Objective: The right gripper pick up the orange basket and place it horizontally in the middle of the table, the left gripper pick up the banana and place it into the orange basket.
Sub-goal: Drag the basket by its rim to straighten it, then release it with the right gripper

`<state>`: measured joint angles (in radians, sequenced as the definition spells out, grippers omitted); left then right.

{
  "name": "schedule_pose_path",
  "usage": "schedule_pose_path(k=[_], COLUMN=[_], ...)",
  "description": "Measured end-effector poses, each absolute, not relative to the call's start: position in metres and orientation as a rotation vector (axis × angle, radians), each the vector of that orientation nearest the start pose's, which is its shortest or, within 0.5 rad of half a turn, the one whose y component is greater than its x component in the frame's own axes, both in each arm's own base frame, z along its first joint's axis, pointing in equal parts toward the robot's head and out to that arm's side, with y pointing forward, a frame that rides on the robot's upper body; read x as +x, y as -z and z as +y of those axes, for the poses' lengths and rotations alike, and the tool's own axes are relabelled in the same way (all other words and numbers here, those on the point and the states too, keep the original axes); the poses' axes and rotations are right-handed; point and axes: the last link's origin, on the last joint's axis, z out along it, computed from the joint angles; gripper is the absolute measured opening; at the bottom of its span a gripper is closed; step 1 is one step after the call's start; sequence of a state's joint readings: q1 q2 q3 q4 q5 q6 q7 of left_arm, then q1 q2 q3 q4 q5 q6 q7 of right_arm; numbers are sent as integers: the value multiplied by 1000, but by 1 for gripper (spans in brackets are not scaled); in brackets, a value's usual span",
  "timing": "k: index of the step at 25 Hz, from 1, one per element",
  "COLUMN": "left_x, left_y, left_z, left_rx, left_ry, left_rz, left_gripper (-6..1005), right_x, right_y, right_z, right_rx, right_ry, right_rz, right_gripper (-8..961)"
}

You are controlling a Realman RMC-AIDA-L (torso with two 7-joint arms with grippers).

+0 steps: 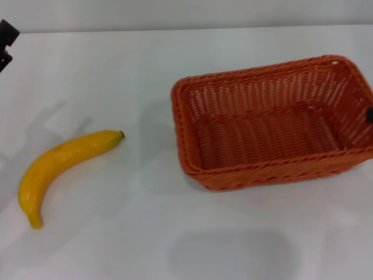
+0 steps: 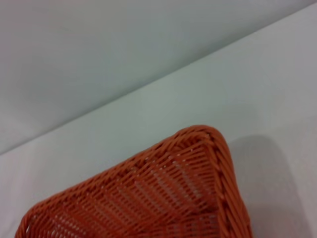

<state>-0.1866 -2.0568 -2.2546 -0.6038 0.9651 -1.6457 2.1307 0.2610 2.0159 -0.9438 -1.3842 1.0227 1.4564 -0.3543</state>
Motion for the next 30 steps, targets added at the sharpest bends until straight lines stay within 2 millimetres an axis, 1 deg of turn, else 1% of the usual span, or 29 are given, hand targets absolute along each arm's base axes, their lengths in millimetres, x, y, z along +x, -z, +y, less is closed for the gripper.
schedule_pose_path(k=[4,11,17,21,26,28,30], left_x=[-297,-298,-298,-298,-298,-298,-297], left_y=[-85,-85,-83,-83,-82,-81,-81], left_z=[272,268,267,267,267,267,267], left_rx=[-1882,-1882,-1889,-1891,-1897,-1897,-1897], left_ry=[1302,1305,1303,1303,1300,1300,1301], left_rz=[-351,-353,-353,-354,-357,-358,-358], left_gripper=[808,808,807,807,807,807,807], right_x=[266,259,259,261,264,270,272], right_y=[-93,-92,-89,-90,-88,-88,-89], right_z=[319,312,308,305,303,302,301], right_rx=[-2052,-2107,-2161,-2158,-2170,-2176,-2182], right_ry=[-425,-377,-363,-376,-419,-445,-454], right_rz=[1707,1664,1639,1643,1673,1709,1714], right_gripper=[176,178,179,179,180,180,181])
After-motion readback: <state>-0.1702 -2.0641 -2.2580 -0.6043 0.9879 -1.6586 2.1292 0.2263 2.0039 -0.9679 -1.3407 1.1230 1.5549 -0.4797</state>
